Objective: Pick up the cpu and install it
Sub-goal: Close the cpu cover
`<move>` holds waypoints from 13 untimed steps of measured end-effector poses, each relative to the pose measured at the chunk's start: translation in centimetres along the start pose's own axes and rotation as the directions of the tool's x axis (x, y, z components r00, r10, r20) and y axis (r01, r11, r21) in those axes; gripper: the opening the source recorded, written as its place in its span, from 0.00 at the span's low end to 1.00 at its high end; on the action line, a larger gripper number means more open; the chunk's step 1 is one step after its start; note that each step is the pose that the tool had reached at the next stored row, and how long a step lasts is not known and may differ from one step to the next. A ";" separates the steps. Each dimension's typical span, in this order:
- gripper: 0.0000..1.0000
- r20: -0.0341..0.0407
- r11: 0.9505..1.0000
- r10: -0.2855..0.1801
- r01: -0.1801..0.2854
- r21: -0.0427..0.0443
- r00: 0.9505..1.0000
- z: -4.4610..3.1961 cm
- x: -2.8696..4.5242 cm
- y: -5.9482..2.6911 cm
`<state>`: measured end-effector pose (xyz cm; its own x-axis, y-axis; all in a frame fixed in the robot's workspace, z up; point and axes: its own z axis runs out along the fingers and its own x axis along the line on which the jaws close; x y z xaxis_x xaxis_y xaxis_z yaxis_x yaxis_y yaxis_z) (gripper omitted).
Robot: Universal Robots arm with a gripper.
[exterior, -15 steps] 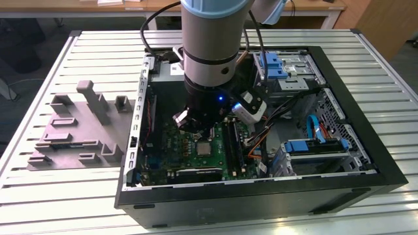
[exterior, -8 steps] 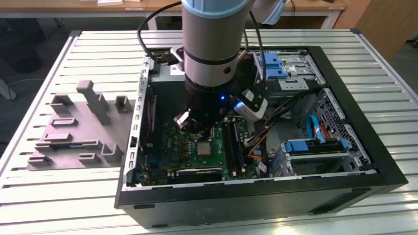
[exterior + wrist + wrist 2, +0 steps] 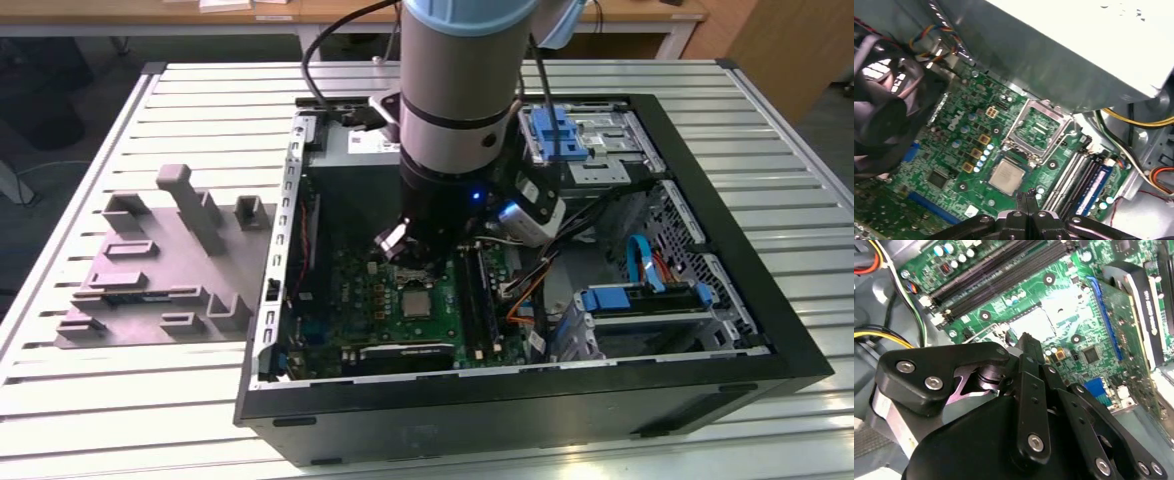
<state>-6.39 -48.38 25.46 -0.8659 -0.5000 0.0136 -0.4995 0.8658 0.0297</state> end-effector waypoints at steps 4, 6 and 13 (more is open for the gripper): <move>0.11 0.000 1.000 -0.001 0.001 0.000 1.000 0.04 -0.53 0.35; 0.11 0.000 1.000 -0.001 0.001 0.000 1.000 0.05 -0.73 0.52; 0.11 0.000 1.000 -0.002 0.002 0.000 1.000 0.15 -0.86 0.59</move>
<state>-5.94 -47.44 25.31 -0.8651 -0.5015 0.0136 -0.5010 0.8650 0.0297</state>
